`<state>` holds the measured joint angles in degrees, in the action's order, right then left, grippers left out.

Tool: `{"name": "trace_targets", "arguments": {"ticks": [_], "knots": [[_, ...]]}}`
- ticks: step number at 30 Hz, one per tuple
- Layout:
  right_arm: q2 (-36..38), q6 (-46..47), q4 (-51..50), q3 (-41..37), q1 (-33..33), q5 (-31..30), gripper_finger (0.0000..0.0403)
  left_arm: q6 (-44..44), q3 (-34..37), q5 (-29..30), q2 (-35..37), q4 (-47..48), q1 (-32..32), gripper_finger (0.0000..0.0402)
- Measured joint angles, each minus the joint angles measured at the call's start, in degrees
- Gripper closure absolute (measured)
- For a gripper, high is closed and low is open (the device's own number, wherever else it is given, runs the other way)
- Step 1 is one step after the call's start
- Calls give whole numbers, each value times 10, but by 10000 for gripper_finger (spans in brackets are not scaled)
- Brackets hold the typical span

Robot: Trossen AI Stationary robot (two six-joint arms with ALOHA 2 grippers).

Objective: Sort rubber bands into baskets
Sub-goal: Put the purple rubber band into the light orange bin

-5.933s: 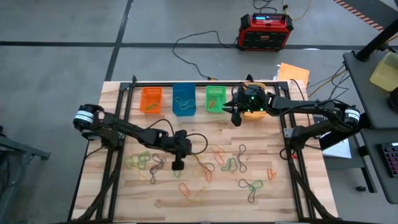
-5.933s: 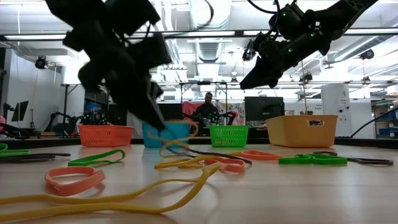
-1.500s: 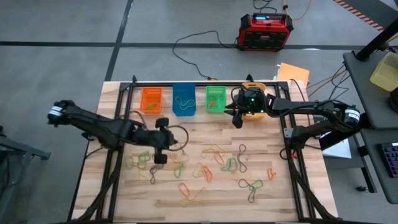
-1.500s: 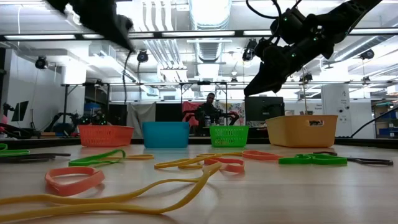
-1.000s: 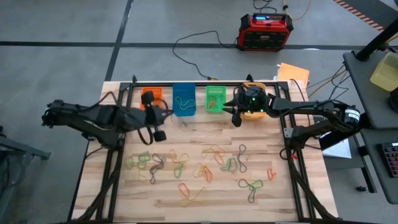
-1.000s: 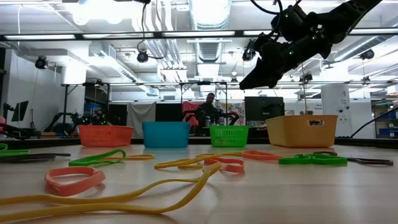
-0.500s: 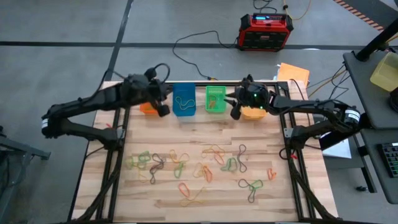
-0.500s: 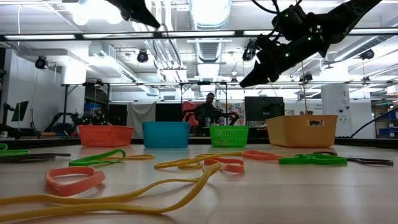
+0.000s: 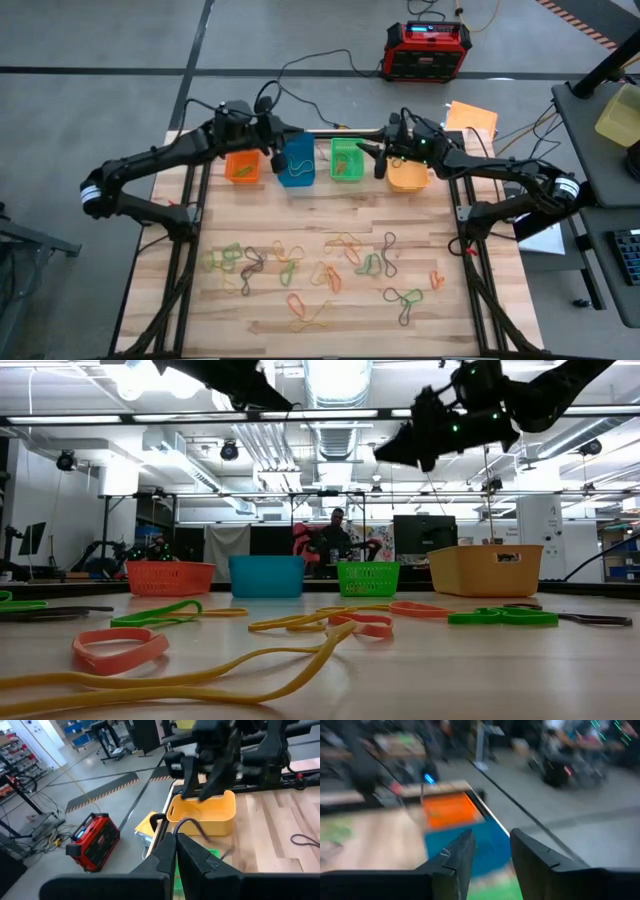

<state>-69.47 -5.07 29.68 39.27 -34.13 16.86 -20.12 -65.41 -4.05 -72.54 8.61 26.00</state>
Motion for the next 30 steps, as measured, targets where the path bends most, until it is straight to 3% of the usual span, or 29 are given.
{"name": "trace_targets", "arguments": {"ticks": [3, 7, 12, 16, 20, 25, 30], "knots": [[0, 21, 35, 0, 8, 29, 245, 10, 0, -10, -25, -23, -1, 401], [0, 25, 36, 5, 26, 31, 208, 30, 0, -62, -61, -78, -1, 401], [-11, 29, 37, 14, 53, 35, 173, 42, 0, -80, -103, -146, -1, 401], [-41, 29, 37, 28, 68, 34, 151, 65, -4, -154, -133, -190, -1, 401], [-75, 27, 37, 48, 70, 34, 133, 80, -4, -183, -146, -208, -1, 401], [-119, 24, 39, 80, 70, 55, 125, 102, -5, -210, -159, -233, -9, 401], [-154, 23, 38, 106, 70, 54, 163, 102, -5, -210, -159, -235, -18, 401]]}}
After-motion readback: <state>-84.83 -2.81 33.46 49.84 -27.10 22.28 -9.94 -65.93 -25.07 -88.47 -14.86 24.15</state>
